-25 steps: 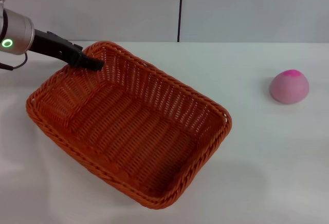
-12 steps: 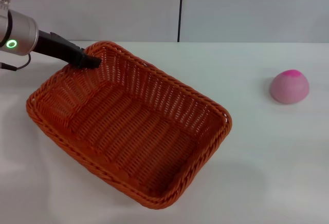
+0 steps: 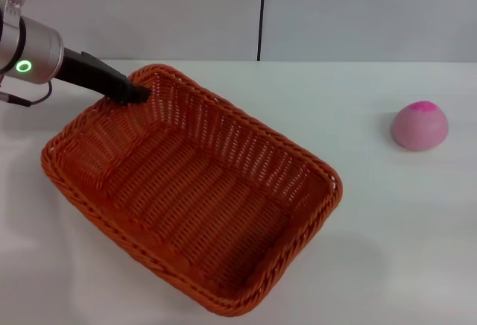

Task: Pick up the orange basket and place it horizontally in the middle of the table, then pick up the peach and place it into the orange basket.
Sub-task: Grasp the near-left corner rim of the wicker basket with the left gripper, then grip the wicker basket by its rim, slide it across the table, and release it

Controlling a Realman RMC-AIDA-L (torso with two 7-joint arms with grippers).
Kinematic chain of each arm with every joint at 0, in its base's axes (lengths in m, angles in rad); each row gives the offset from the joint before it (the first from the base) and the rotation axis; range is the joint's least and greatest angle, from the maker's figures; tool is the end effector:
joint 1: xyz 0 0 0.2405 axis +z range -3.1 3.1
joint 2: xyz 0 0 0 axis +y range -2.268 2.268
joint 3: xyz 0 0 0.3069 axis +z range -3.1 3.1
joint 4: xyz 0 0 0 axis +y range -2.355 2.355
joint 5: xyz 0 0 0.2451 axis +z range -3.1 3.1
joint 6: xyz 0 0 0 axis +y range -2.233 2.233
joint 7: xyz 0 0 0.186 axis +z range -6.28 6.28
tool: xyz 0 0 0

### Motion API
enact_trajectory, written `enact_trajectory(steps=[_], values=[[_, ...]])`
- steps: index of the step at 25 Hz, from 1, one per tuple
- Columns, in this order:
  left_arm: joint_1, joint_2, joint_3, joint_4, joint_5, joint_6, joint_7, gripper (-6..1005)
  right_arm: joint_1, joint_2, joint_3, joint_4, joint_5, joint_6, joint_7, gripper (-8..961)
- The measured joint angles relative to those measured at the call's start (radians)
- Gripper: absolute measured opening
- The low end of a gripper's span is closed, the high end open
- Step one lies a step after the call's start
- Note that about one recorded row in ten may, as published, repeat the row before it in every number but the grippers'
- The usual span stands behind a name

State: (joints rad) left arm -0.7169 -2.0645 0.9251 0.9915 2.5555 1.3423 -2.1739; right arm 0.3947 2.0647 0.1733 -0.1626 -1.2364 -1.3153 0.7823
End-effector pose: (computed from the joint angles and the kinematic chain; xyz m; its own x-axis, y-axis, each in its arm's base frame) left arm -0.2749 0.4867 -0.0262 0.7691 0.6368 0.0554 0.5902 -0.6743 -0.4438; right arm 0.4769 0.3603 0.0803 0.3265 0.3150 -0.8911 -0.9433 0.1684 -0.2861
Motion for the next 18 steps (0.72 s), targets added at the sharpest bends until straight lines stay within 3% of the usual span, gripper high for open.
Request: enact_trajectory(steps=[2,11,12,13,18], values=[[0.002,0.0,0.0,0.006,-0.011,0.003,-0.003,191,0.001,0.0,0.0,0.0,0.0,0.002,0.0,730],[0.013,0.008,-0.053,0.023,-0.112,0.056,-0.01,190,0.007,0.0,0.0,0.001,0.0,0.027,0.0,729],[0.009,0.009,-0.12,0.027,-0.124,0.077,-0.063,190,0.007,0.0,0.0,0.001,0.0,0.027,0.0,729],[0.008,0.01,-0.132,0.034,-0.127,0.081,-0.105,187,0.007,0.0,0.0,0.001,0.0,0.027,0.0,729],[0.016,0.01,-0.14,0.063,-0.149,0.099,-0.167,180,0.009,0.0,0.0,0.001,0.0,0.028,0.0,729]])
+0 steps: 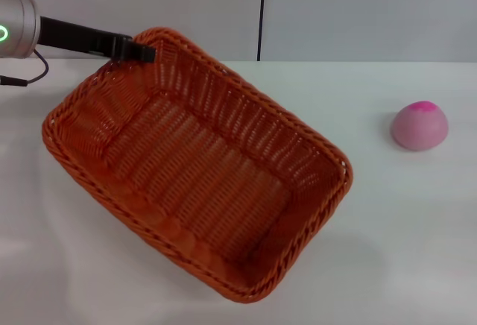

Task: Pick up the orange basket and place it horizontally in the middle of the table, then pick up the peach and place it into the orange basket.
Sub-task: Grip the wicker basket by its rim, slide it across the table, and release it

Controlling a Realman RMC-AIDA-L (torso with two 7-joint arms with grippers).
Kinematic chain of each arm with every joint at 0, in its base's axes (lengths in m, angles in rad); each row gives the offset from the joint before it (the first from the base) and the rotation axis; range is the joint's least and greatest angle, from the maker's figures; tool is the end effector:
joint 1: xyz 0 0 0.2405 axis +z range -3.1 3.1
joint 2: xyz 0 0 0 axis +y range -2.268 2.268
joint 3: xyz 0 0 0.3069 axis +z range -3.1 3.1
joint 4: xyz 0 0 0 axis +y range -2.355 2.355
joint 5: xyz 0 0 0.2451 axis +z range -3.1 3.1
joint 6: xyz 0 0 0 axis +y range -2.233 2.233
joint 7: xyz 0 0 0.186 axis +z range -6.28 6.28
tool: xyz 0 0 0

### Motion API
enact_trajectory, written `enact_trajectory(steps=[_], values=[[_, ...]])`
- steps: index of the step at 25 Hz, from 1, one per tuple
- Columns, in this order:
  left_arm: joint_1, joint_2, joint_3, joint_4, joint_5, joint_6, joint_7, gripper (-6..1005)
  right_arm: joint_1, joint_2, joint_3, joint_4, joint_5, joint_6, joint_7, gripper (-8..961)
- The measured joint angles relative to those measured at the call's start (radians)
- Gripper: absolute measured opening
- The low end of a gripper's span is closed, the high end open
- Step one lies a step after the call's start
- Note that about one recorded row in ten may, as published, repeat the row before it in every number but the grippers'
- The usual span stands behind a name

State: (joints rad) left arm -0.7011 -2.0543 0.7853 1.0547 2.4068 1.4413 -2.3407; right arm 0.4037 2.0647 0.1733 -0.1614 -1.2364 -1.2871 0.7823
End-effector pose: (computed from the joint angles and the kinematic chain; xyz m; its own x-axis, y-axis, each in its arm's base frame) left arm -0.2564 0.4850 0.0076 0.6046 0.7326 0.3127 0.7945 -0.5265 -0.3028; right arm 0.4783 0.3652 0.0776 0.3213 0.2990 -0.8985 -0.9438 0.1782 -0.2783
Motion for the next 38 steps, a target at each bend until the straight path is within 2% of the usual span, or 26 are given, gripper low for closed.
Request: enact_trajectory(steps=[4,8,11,13,17,18,19,21,24,25,30,38], values=[[0.003,0.001,-0.014,0.0,-0.03,0.009,-0.015,179,0.003,0.0,0.0,0.0,0.0,0.01,0.0,729],[0.006,0.008,-0.077,-0.012,-0.087,0.041,-0.031,184,0.005,0.0,0.0,0.0,0.0,0.021,0.0,729],[0.006,0.008,-0.077,-0.012,-0.087,0.041,-0.031,190,0.007,0.0,0.0,0.0,0.0,0.024,0.0,729],[0.02,0.026,-0.119,-0.053,-0.144,0.063,-0.042,193,0.008,0.0,0.0,0.0,0.0,0.025,0.0,729],[0.026,0.028,-0.131,-0.061,-0.156,0.064,-0.049,201,0.009,0.0,-0.002,-0.001,0.0,0.026,0.0,729],[0.044,0.028,-0.169,-0.074,-0.177,0.059,-0.061,202,0.01,0.0,-0.003,-0.001,0.0,0.027,0.0,729],[0.068,0.019,-0.201,-0.078,-0.194,0.047,-0.063,204,0.012,0.0,-0.003,-0.001,0.0,0.029,0.0,729],[0.096,0.007,-0.218,-0.084,-0.214,0.039,-0.062,208,0.015,-0.001,-0.001,-0.001,0.0,0.04,0.0,729],[0.121,0.001,-0.221,-0.097,-0.24,0.038,-0.057,213,0.021,-0.005,0.0,-0.001,0.0,0.058,0.0,729],[0.165,-0.002,-0.219,-0.132,-0.302,0.036,-0.048,215,0.024,-0.006,0.0,0.0,0.0,0.063,0.0,729],[0.24,-0.003,-0.216,-0.186,-0.397,0.015,-0.013,224,0.041,-0.009,-0.002,0.002,0.0,0.077,-0.005,729],[0.289,-0.006,-0.221,-0.283,-0.456,-0.028,0.057,238,0.068,-0.014,-0.009,-0.001,0.0,0.093,-0.004,729]])
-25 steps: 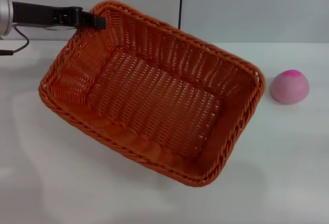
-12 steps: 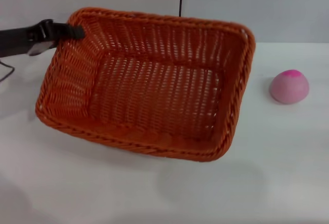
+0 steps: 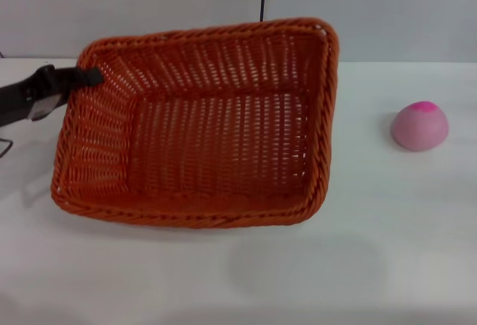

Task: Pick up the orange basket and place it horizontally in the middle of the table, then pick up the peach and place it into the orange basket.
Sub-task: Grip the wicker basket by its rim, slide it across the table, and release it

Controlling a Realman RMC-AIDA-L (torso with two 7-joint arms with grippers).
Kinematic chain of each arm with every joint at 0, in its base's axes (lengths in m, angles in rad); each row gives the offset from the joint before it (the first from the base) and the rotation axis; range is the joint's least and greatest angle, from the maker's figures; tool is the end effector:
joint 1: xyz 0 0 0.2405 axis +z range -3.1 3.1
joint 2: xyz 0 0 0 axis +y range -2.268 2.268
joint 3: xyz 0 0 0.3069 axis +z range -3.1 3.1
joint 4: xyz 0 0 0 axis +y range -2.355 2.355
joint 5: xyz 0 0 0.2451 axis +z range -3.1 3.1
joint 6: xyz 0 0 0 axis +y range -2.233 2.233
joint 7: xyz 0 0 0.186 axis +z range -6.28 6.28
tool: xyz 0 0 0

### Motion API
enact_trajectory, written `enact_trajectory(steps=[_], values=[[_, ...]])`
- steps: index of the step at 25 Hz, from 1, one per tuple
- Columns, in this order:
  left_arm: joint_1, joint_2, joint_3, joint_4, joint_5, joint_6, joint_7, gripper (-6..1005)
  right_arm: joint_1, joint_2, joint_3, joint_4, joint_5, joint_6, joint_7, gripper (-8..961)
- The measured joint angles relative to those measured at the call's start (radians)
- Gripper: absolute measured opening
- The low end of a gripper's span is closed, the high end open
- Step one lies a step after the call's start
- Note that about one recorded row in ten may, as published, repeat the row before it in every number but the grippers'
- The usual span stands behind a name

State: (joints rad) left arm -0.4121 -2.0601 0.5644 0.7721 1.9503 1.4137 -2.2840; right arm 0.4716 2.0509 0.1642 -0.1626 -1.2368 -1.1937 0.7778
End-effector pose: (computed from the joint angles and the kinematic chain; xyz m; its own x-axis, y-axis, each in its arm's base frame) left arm -0.3698 0.4022 0.0073 0.0018 0.7427 0.6696 0.9689 -0.1671 0.1828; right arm 0.4688 0.4004 0.0771 0.3157 0.2572 -0.9133 -0.9449 0.1730 -0.2779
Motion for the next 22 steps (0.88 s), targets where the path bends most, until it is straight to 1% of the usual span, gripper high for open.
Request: enact_trajectory(steps=[2,7,12,22], values=[[0.013,0.0,0.001,-0.032,-0.001,-0.019,0.024,242,0.006,-0.002,-0.001,0.0,-0.002,0.005,0.0,729],[0.024,-0.001,0.001,-0.065,-0.001,-0.038,0.05,251,0.019,-0.005,-0.003,0.001,-0.008,0.01,-0.002,729],[0.033,-0.005,0.008,-0.07,-0.001,-0.056,0.064,260,0.024,-0.006,-0.004,0.002,-0.01,0.017,-0.002,729],[0.033,-0.002,0.011,-0.071,0.001,-0.044,0.073,278,0.027,-0.008,-0.005,0.003,-0.01,0.023,-0.002,729]])
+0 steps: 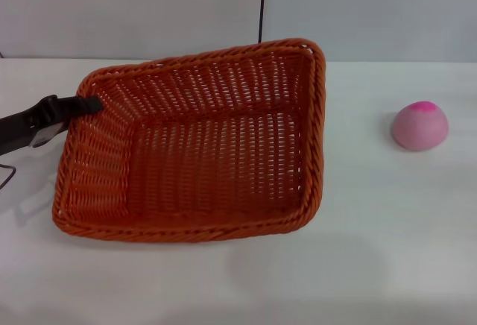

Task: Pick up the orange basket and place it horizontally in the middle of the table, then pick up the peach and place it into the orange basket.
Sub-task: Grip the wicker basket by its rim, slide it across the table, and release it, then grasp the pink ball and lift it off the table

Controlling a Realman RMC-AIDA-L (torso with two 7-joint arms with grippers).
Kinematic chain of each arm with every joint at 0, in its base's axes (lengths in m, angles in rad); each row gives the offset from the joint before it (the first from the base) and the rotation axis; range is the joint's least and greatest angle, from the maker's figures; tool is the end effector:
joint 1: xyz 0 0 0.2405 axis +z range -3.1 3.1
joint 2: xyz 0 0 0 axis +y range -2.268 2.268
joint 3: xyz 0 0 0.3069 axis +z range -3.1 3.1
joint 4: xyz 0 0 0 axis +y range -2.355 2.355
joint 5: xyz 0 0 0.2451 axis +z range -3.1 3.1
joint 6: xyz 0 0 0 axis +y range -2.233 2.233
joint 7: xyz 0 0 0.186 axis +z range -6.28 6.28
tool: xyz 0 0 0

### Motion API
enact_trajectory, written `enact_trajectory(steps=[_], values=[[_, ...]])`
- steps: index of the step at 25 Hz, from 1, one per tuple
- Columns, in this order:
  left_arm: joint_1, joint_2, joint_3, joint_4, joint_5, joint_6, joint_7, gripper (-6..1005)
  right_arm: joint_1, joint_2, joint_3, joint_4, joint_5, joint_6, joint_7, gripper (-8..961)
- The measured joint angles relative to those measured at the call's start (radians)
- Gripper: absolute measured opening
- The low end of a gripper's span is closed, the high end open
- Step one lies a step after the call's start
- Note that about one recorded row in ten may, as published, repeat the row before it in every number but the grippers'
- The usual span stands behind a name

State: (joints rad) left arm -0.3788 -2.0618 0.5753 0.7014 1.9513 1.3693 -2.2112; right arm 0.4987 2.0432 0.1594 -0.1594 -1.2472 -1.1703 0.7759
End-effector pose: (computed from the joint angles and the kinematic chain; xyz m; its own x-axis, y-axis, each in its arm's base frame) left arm -0.3928 0.3856 -0.0111 -0.0100 0.7468 0.6650 0.9785 -0.1298 0.1605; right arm 0.4611 0.4149 0.0766 0.3173 0.2420 -0.9169 -0.9455 0.1550 -0.2863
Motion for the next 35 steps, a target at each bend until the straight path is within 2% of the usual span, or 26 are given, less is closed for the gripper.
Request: enact_trajectory(steps=[8,16,20,24,25,26,29,30,31,32,33,34,35], values=[[0.001,0.003,-0.005,0.007,0.0,0.005,-0.006,292,0.002,0.0,0.0,0.003,0.0,0.004,0.0,729],[0.0,0.006,-0.005,0.026,0.0,0.008,0.005,435,0.003,0.0,0.0,0.002,0.0,0.004,0.001,729],[0.001,0.008,-0.041,0.06,-0.06,0.013,0.101,489,-0.001,0.0,-0.023,-0.008,0.0,-0.001,0.002,729],[-0.002,0.008,-0.082,0.062,-0.22,0.017,0.306,490,-0.013,0.0,-0.133,-0.052,-0.001,-0.018,0.003,729],[-0.003,0.006,-0.083,0.059,-0.268,0.018,0.363,490,-0.023,0.0,-0.206,-0.081,-0.003,-0.038,0.004,729],[-0.003,0.003,-0.082,0.056,-0.3,0.019,0.407,489,-0.023,0.0,-0.206,-0.081,-0.003,-0.038,0.004,729],[-0.003,-0.006,-0.073,0.007,-0.432,0.036,0.591,489,-0.045,-0.009,-0.385,-0.172,-0.044,-0.067,0.031,729],[-0.005,-0.006,-0.069,-0.043,-0.486,0.056,0.682,488,-0.061,-0.025,-0.488,-0.249,-0.103,-0.07,0.121,729],[-0.005,-0.006,-0.069,-0.043,-0.486,0.056,0.682,488,-0.061,-0.025,-0.488,-0.249,-0.103,-0.07,0.121,729],[-0.005,-0.006,-0.069,-0.043,-0.486,0.056,0.682,488,-0.068,-0.034,-0.53,-0.29,-0.139,-0.072,0.187,729],[-0.005,-0.006,-0.069,-0.043,-0.486,0.056,0.682,487,-0.074,-0.052,-0.58,-0.364,-0.224,-0.084,0.327,729],[-0.02,-0.001,-0.063,-0.18,-0.584,0.106,0.89,487,-0.074,-0.052,-0.58,-0.364,-0.224,-0.084,0.327,729],[-0.02,-0.001,-0.063,-0.18,-0.584,0.106,0.89,487,-0.07,-0.082,-0.617,-0.442,-0.338,-0.118,0.494,729]])
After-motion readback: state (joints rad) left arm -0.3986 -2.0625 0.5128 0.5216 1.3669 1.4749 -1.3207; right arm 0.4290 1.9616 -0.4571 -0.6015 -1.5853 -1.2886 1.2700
